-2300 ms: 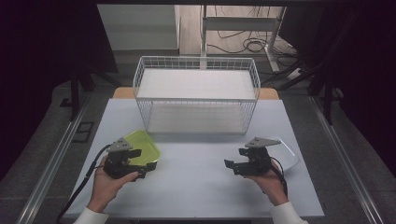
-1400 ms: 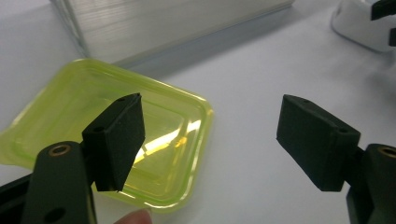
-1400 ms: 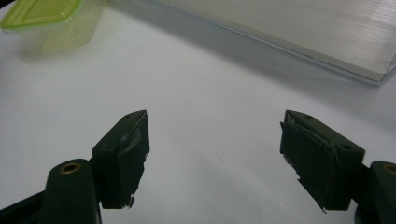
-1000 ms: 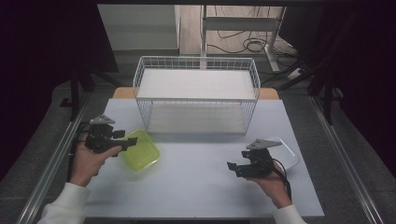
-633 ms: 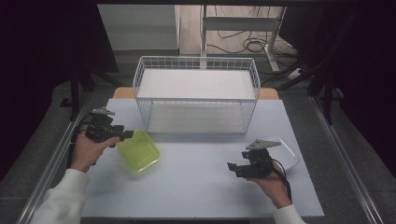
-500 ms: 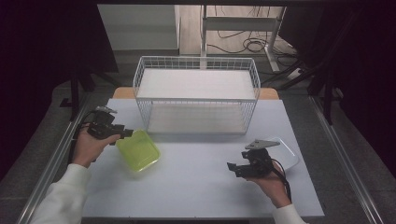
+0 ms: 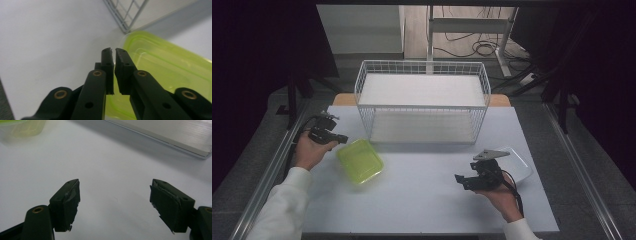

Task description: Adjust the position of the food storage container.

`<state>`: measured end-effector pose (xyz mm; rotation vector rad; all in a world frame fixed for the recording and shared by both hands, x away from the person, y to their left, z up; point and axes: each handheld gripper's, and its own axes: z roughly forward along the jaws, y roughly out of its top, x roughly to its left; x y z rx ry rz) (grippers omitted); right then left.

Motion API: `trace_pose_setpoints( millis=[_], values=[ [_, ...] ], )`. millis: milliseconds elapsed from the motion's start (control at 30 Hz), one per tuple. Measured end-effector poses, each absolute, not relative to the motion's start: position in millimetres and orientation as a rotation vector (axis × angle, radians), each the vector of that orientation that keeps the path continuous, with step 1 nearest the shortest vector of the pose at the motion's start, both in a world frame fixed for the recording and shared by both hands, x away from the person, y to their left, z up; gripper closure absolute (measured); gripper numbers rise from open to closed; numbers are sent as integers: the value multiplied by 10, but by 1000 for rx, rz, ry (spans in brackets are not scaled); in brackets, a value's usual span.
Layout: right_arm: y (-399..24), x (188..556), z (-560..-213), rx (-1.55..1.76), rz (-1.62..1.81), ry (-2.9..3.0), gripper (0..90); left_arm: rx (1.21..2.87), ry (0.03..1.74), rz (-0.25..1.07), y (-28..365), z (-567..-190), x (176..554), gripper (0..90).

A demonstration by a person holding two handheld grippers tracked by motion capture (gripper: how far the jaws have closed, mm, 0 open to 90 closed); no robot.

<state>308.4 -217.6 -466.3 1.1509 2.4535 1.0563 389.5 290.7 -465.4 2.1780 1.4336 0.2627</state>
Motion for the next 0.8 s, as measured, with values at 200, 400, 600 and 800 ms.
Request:
trace_pose_setpoints(
  millis=[200,400,600,800],
  values=[
    [-2192,3094,-4672,1164,1051,2449,244,2222,1463,251,2946,-4763,3990,900],
    [-2200,3103,-4680,1176,1034,2437,243,2240,1463,223,2958,-4837,3997,900],
    [-2198,3106,-4690,1176,1028,2439,243,2240,1463,209,2958,-4822,3958,900],
    [-2194,3102,-4689,1175,1025,2443,243,2257,1447,168,2958,-4825,3910,900]
  ],
)
